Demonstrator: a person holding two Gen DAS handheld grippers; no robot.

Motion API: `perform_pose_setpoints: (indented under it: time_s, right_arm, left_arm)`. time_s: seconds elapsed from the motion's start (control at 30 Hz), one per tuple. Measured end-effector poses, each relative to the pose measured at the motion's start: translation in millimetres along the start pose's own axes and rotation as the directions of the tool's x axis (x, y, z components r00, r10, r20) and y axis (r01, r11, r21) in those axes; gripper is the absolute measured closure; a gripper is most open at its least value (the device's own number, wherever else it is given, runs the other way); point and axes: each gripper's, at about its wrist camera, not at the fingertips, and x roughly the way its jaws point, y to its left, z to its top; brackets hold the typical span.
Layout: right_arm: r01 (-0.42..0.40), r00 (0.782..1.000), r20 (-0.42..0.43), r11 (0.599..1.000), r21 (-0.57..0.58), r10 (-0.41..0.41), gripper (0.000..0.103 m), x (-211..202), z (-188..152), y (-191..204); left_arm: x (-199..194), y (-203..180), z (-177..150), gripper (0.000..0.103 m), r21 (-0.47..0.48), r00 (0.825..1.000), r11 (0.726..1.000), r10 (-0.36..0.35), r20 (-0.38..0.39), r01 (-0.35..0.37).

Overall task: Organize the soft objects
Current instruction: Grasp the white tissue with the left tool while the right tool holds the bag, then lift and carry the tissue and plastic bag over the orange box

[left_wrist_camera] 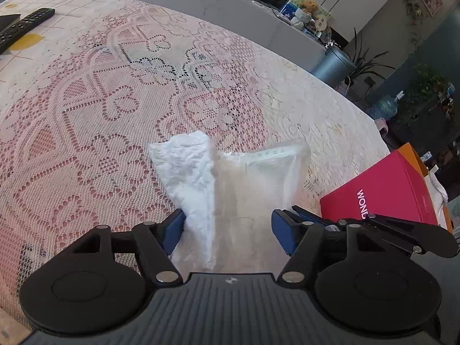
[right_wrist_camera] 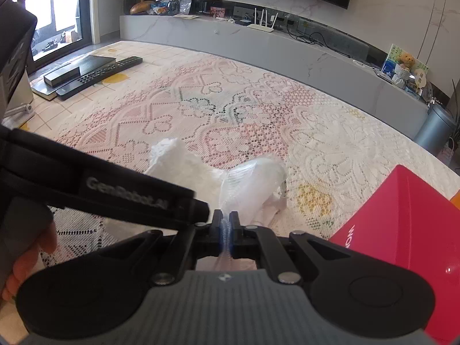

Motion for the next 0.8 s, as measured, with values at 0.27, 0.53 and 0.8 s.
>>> perform_pose_setpoints:
  time_s: [0.27, 0.53, 0.8]
  right_arm:
    - [-0.007, 1.000, -0.002, 1.000, -0.002, 0.007, 0.102, -0.2, -0.5, 0.2]
    - [0.016, 0.998, 0.068, 1.000, 0.025, -0.018, 0.103, -27.5, 6.5, -8.3]
    - [0.025, 0.985, 0.170, 0.995, 0.098, -0.041, 0.103, -85.8, 5.1, -20.2]
  left_arm:
    - [1.2, -2.7, 0.3, 0.094, 0.037, 0.998, 0.997, 0.065, 0.027, -0.066]
    - [-38.9, -16.1, -5.1, 0.095, 0.075, 0.986, 0.995, 0.059, 0.158, -0.072]
    - [-94.8, -20.1, -15.5, 0.095, 0.021, 0.962, 0.997, 0.070, 0.263, -0.078]
